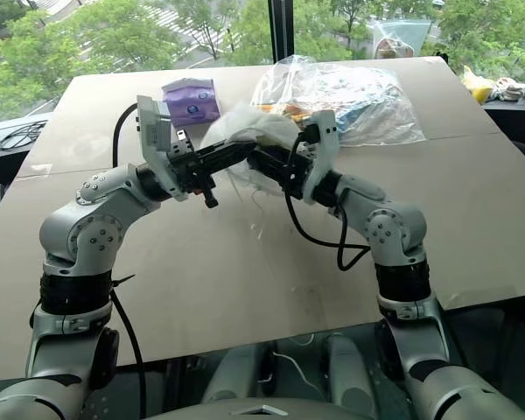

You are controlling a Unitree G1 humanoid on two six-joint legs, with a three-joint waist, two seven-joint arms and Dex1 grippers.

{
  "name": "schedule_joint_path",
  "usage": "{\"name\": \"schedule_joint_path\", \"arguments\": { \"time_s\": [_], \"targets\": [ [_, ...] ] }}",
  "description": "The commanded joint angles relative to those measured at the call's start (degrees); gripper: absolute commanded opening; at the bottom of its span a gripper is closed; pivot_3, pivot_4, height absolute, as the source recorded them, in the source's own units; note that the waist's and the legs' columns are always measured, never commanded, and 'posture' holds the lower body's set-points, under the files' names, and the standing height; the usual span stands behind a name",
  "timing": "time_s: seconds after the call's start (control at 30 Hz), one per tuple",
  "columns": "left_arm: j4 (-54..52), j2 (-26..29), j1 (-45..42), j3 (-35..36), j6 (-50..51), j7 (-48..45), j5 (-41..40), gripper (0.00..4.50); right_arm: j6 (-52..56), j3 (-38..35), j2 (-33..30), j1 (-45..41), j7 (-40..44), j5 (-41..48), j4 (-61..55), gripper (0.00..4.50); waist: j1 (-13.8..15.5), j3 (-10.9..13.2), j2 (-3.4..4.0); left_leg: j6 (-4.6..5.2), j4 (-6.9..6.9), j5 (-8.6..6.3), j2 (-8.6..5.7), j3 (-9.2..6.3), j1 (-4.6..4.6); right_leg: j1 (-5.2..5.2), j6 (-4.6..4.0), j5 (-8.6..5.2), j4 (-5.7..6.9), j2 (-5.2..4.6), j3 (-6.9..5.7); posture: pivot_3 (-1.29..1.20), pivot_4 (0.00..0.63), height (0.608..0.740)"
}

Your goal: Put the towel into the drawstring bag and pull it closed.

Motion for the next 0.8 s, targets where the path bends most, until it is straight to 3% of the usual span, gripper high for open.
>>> {"name": "schedule_joint_path", "arguments": {
  "time_s": [0.03,0.3,0.37,0.47,0.57,0.7,0.8],
  "targets": [
    [2.18,-0.61,-1.94,-1.09,-5.68,-0.28,4.79,0.00,3.08,-2.60,-3.44,0.93,3.42,5.40,-6.08,2.56,-0.01,0.00,0.00,0.00,0.00,0.00,0.01,0.00,0.00,-0.01,0.00,0.00,0.00,0.00,0.00,0.00,0.150,0.740],
    [7.01,-3.08,-2.74,-2.10,-11.25,0.38,10.78,0.00,5.66,-10.30,-9.51,4.67,6.76,18.06,-10.38,2.56,-0.14,0.00,0.00,0.00,-0.05,0.00,0.04,-0.02,0.01,-0.02,0.00,0.00,0.00,-0.01,-0.02,0.00,0.150,0.740],
    [7.03,-3.47,-2.91,-1.61,-11.31,0.69,10.78,0.00,3.42,-8.99,-12.32,5.99,4.92,11.91,-8.84,2.56,-0.01,0.00,0.00,0.00,-0.04,0.00,0.04,-0.03,0.01,-0.01,0.00,0.00,0.00,-0.01,-0.04,0.00,0.150,0.740],
    [6.88,-3.62,-2.86,-1.38,-11.30,0.78,10.97,0.00,-1.82,1.50,-20.79,9.74,6.05,-3.40,-6.89,2.56,0.08,-0.02,-0.03,0.01,0.02,0.00,0.00,0.03,0.02,0.01,0.01,0.00,-0.01,-0.07,-0.02,0.00,0.150,0.740],
    [6.41,-3.78,-2.60,-1.41,-11.05,0.82,11.07,0.00,-6.02,10.36,-25.49,12.22,9.58,-11.78,-6.01,2.56,0.02,-0.02,-0.03,0.01,0.02,-0.01,-0.02,0.05,-0.02,0.00,0.01,-0.01,-0.07,-0.12,-0.02,0.00,0.150,0.740],
    [6.19,-4.19,-2.69,-1.34,-10.85,0.94,11.33,0.00,-12.82,16.36,-23.78,12.13,8.72,-21.28,-0.06,2.56,-0.31,-0.01,-0.03,0.01,-0.01,-0.01,0.05,0.08,0.01,-0.04,0.02,0.00,-0.06,0.06,0.07,0.00,0.150,0.740],
    [5.76,-4.37,-2.86,-1.11,-10.43,1.27,11.16,0.00,-15.12,17.23,-20.92,11.33,8.71,-23.95,2.76,3.34,-0.08,-0.01,-0.04,0.00,0.01,0.00,0.05,0.04,0.02,-0.03,0.01,0.00,0.00,0.10,0.04,0.00,0.150,0.740]
  ]
}}
